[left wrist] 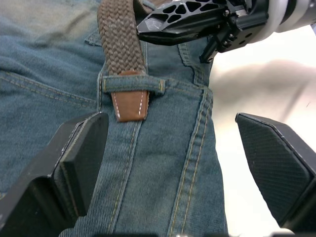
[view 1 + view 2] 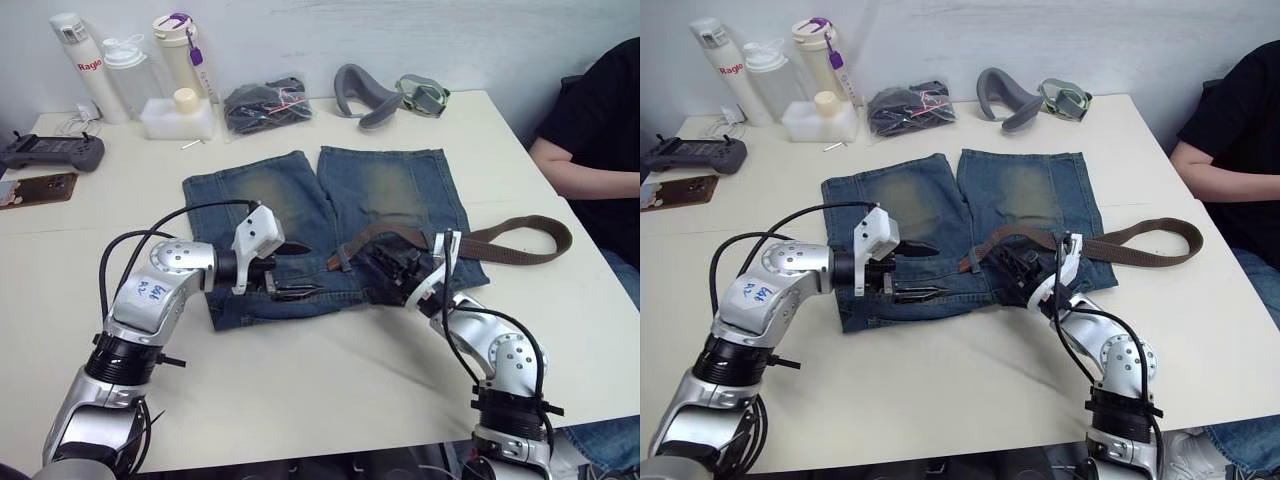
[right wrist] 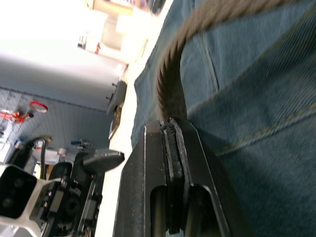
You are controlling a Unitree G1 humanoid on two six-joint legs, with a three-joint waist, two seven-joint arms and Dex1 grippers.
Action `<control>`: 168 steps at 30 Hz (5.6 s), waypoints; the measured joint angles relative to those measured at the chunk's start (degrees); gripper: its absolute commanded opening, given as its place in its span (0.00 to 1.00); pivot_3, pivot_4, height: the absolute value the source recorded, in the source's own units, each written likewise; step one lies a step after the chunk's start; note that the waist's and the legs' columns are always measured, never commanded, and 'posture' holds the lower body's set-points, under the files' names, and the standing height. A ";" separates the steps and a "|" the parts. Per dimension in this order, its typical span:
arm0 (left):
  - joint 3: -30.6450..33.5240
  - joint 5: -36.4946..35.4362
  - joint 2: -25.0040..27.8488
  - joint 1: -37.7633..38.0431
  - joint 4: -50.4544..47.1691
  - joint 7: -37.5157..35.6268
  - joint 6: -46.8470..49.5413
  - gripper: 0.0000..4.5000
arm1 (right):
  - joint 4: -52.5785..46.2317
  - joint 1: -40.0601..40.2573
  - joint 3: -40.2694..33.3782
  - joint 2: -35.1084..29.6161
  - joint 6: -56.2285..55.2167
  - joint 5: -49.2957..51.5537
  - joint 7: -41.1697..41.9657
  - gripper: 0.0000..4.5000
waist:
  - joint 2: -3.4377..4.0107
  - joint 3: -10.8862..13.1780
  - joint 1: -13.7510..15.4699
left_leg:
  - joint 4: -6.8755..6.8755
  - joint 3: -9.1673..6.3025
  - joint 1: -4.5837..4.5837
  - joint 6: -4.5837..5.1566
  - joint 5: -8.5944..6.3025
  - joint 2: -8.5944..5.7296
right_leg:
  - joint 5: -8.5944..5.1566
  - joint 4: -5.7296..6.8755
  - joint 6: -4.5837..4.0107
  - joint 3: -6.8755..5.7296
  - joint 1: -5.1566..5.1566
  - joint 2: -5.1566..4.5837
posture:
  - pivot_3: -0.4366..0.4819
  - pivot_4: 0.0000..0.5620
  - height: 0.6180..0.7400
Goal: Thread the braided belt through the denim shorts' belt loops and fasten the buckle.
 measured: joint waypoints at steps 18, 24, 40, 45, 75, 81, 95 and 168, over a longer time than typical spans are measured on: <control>0.00 -0.01 -0.75 0.06 0.01 0.17 -0.02 1.00 | 0.56 -0.94 -2.22 -4.28 -6.04 4.64 -3.52 0.49 | 0.00 0.00 0.08 | 0.00 0.00 0.00 0.04 0.00 0.00 | 0.00 -0.02 0.00 -0.01 0.01 0.00 | 0.48 0.27 1.00; 0.00 0.26 -0.57 -0.36 0.06 0.07 -0.07 1.00 | 1.66 -1.37 -0.75 -2.46 -6.53 3.19 -2.99 0.01 | 0.00 0.00 -0.02 | 0.02 0.03 -0.01 0.04 0.00 -0.02 | 0.00 -0.02 0.00 0.01 0.02 -0.01 | 0.48 0.27 1.00; -1.29 7.11 0.78 -0.25 1.58 0.56 -8.59 1.00 | 2.18 -0.51 4.70 1.23 -4.73 -2.49 0.38 0.62 | 0.00 0.00 0.10 | 0.01 0.04 -0.10 -0.01 0.02 -0.01 | 0.00 0.12 0.00 -0.01 -0.17 -0.01 | 0.48 0.27 1.00; -2.24 13.67 2.13 1.48 7.57 0.08 -25.68 1.00 | -4.42 3.48 3.19 -6.57 -0.66 1.24 0.14 0.89 | 0.01 0.00 0.24 | 0.02 0.05 -0.14 0.02 0.01 -0.04 | 0.00 -0.04 0.00 -0.02 -0.14 -0.06 | 0.48 0.27 1.00; -5.07 25.39 -6.53 -3.35 24.94 5.38 -48.80 0.00 | -8.18 5.46 -0.36 -28.22 2.61 1.75 7.86 0.01 | 0.01 0.00 1.17 | 0.25 0.08 -0.44 0.31 -0.01 -0.07 | 0.02 0.06 0.03 -0.04 -0.30 -0.12 | 0.48 0.27 1.00; -4.72 25.11 -6.25 -3.33 24.62 5.06 -48.34 0.00 | -7.61 4.76 4.88 -30.78 -0.28 -11.06 13.60 0.01 | -0.03 -0.03 1.43 | 0.28 0.08 -0.44 0.30 -0.01 -0.05 | 0.02 0.10 0.03 -0.05 -0.30 -0.10 | 0.48 0.27 1.00; 3.29 24.74 6.83 3.15 20.11 5.31 -47.52 0.00 | 1.92 2.39 11.29 -27.74 -4.82 -28.56 21.21 0.01 | -0.58 -0.37 1.44 | 0.15 0.10 0.44 0.48 -0.13 0.00 | 0.10 -0.15 -0.05 -0.11 0.59 -0.12 | 0.48 0.27 1.00; 9.91 -3.83 6.23 11.10 -0.30 -3.74 -2.34 1.00 | -11.93 -0.35 -5.85 -18.12 3.94 -20.76 21.28 1.00 | 0.13 0.04 1.49 | 0.03 0.10 0.13 0.16 -0.06 0.10 | 0.22 -0.22 -0.19 -0.15 0.23 -0.03 | 0.48 0.27 1.00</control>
